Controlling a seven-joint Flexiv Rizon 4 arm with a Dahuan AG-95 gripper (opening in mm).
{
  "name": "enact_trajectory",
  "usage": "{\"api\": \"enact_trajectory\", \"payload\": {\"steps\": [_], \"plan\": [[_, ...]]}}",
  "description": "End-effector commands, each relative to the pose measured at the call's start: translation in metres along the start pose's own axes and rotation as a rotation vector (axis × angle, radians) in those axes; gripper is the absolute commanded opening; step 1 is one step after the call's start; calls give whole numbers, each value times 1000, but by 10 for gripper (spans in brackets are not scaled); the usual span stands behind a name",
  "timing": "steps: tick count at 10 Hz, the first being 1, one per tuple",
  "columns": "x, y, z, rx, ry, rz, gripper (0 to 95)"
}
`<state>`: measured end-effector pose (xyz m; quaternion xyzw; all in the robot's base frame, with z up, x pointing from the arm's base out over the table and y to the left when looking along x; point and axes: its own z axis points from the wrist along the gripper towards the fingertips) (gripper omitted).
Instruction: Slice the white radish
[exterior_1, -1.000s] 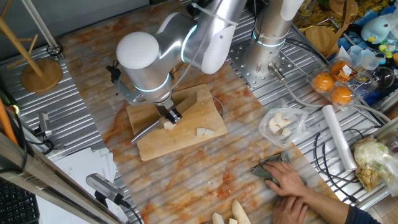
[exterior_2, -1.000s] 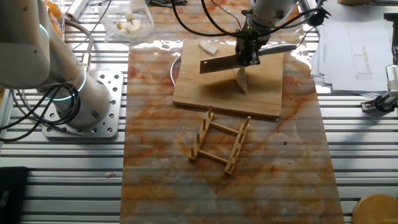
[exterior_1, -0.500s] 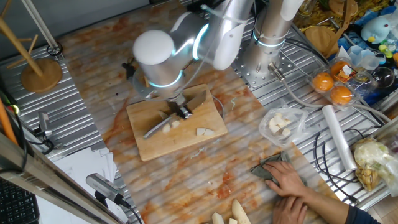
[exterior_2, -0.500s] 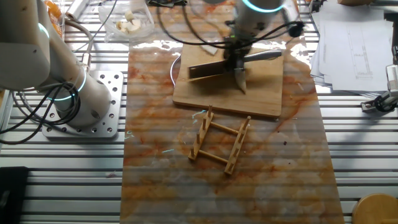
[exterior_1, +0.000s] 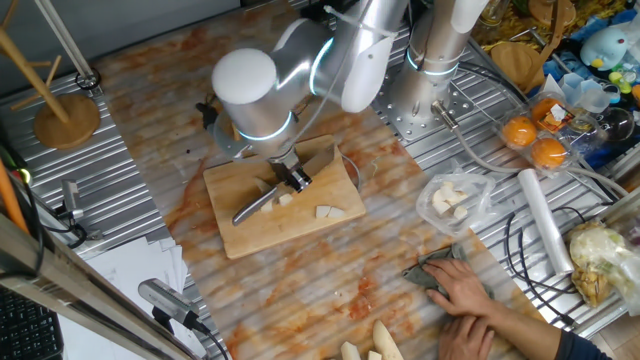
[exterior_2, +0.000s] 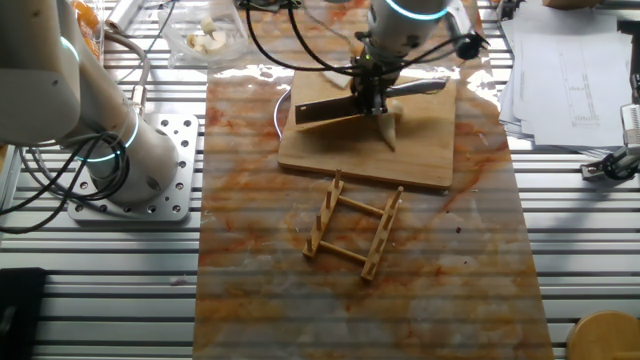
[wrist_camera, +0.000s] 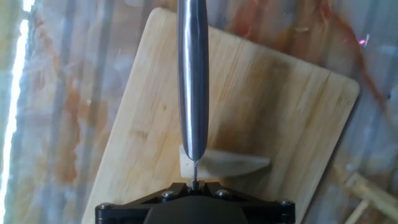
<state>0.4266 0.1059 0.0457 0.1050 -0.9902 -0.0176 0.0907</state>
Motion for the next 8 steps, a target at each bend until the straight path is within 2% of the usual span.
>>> {"api": "enact_trajectory", "payload": {"steps": [1, 5, 8], "plan": [[0, -1, -26, 22, -7, -2, 0], [-16, -18, -39, 23, -3, -15, 0], [-32, -23, -38, 22, -5, -7, 0]]}}
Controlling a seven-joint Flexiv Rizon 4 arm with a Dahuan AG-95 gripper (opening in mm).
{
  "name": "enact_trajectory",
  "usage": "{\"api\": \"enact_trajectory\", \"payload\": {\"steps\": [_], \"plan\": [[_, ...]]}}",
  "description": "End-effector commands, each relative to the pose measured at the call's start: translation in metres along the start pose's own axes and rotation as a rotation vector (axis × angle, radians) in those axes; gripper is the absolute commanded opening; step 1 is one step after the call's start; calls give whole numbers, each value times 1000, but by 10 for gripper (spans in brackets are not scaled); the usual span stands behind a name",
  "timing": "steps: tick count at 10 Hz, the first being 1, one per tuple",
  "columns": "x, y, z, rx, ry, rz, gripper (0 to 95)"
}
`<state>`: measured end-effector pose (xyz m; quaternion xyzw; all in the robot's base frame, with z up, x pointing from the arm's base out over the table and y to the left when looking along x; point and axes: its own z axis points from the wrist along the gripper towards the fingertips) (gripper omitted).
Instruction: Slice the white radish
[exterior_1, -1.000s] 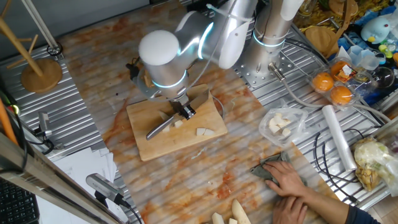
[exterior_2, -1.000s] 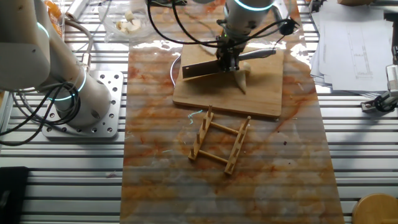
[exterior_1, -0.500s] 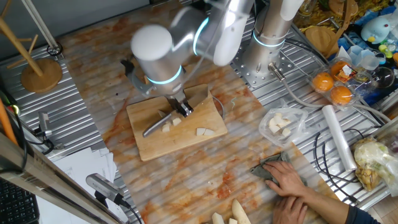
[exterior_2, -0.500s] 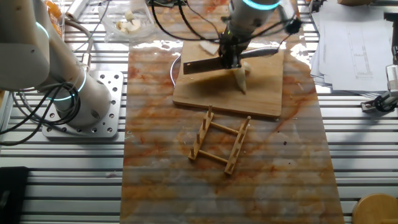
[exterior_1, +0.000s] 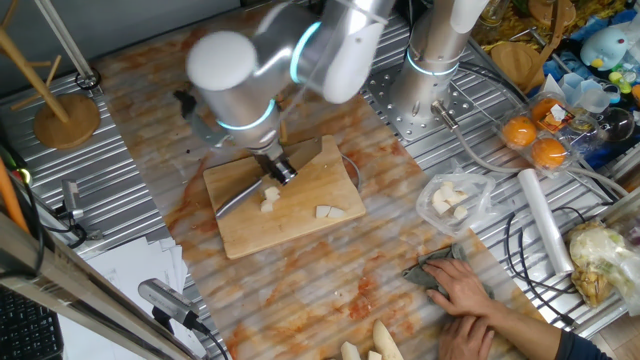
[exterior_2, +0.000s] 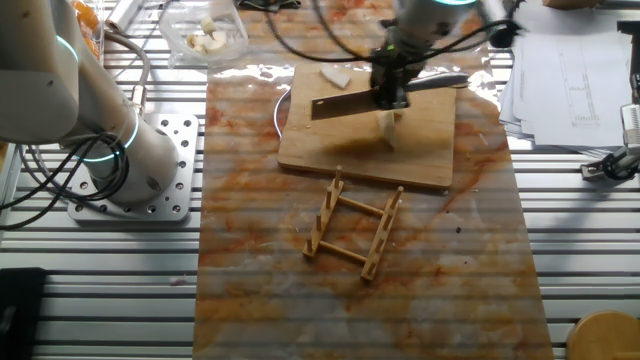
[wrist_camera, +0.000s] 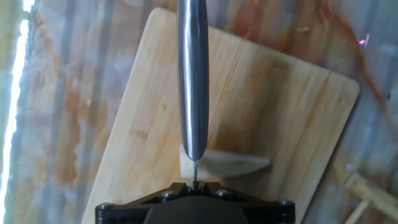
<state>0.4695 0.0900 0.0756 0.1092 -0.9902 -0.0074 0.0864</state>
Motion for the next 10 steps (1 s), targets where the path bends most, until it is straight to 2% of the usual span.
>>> {"api": "enact_trajectory", "payload": {"steps": [1, 7, 10], "plan": [[0, -1, 2, -2, 0, -4, 0], [-11, -1, 7, -3, -6, 1, 0], [-11, 0, 9, 1, -3, 0, 0]]}}
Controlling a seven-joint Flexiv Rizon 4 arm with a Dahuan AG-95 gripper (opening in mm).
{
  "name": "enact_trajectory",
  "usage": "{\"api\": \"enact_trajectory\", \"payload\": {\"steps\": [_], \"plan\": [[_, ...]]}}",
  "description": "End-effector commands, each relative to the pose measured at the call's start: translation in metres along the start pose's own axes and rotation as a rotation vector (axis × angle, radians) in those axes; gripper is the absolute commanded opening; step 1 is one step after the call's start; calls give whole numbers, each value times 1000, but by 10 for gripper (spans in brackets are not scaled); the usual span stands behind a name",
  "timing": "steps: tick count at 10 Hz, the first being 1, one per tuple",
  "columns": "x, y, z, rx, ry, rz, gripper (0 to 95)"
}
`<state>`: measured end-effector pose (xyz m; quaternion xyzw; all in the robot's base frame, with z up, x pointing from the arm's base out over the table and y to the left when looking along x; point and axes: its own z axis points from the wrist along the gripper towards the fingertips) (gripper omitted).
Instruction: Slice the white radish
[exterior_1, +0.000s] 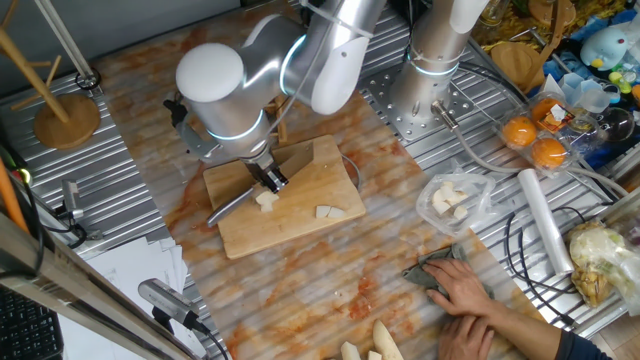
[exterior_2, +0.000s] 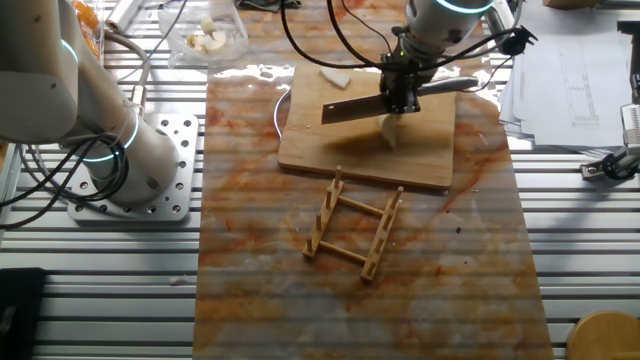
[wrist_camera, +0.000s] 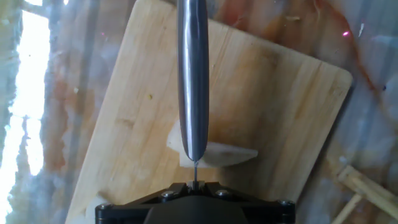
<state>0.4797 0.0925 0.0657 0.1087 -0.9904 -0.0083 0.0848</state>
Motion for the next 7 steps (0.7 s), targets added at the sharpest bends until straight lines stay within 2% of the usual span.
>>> {"api": "enact_trajectory", "payload": {"steps": [1, 3, 4, 5, 6, 7], "plan": [[1, 0, 2, 3, 1, -2, 0], [5, -1, 16, 5, -1, -4, 0], [11, 0, 23, -6, 5, -5, 0], [17, 2, 26, -7, 9, -9, 0], [32, 6, 34, -5, 10, -17, 0], [41, 9, 38, -3, 15, -22, 0]]}}
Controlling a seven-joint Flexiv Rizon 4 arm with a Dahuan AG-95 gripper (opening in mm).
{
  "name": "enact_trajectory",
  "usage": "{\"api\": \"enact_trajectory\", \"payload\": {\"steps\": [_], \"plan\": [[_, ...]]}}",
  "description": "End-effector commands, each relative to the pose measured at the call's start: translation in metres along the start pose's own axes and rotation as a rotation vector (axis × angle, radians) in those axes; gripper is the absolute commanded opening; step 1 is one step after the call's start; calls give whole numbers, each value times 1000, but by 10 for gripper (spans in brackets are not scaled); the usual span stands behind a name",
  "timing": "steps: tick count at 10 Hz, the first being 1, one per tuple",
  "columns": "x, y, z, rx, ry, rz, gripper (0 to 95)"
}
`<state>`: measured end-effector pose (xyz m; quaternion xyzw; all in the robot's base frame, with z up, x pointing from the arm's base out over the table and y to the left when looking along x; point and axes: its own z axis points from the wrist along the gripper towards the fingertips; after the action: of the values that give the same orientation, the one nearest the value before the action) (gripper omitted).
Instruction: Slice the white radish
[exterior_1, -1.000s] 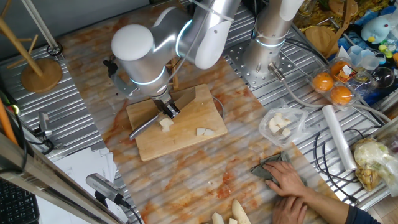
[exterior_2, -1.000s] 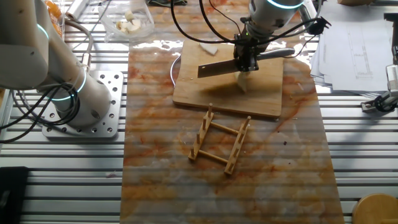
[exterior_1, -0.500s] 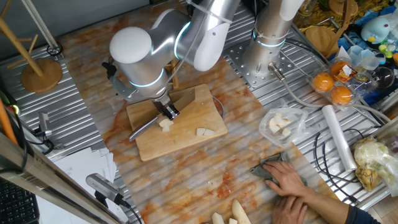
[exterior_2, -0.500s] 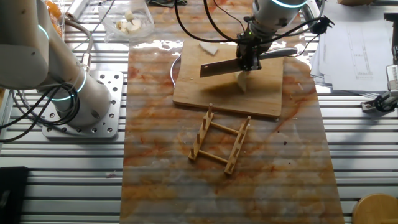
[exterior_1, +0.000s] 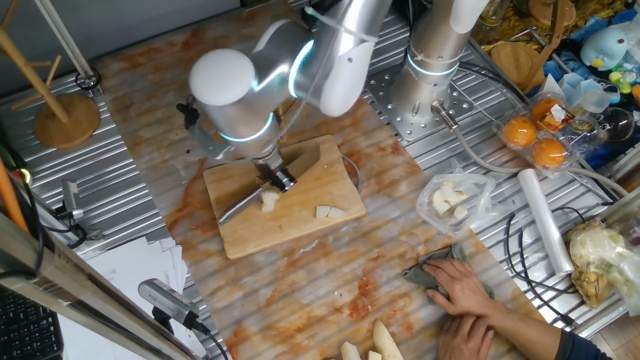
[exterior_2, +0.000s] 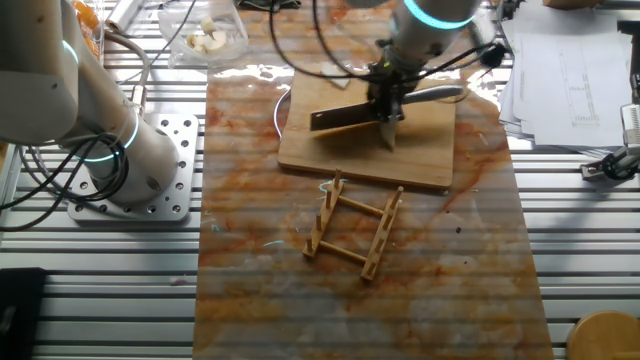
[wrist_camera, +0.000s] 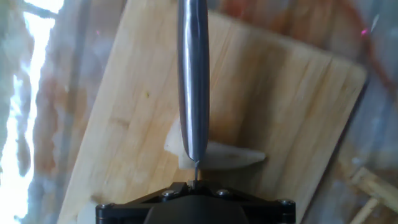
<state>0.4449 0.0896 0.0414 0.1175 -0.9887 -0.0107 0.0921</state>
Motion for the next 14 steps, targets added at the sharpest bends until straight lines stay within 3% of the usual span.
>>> {"api": "enact_trajectory", "payload": {"steps": [1, 3, 4, 7, 12, 14], "plan": [[19, 8, 9, 29, 10, -20, 0], [26, 10, 5, 8, 4, -20, 0], [28, 11, -11, 8, 17, -24, 0], [28, 11, -20, 14, 3, -16, 0], [-7, -7, -44, 15, 4, 13, 0], [-21, -11, -50, -1, 0, 91, 0]]}}
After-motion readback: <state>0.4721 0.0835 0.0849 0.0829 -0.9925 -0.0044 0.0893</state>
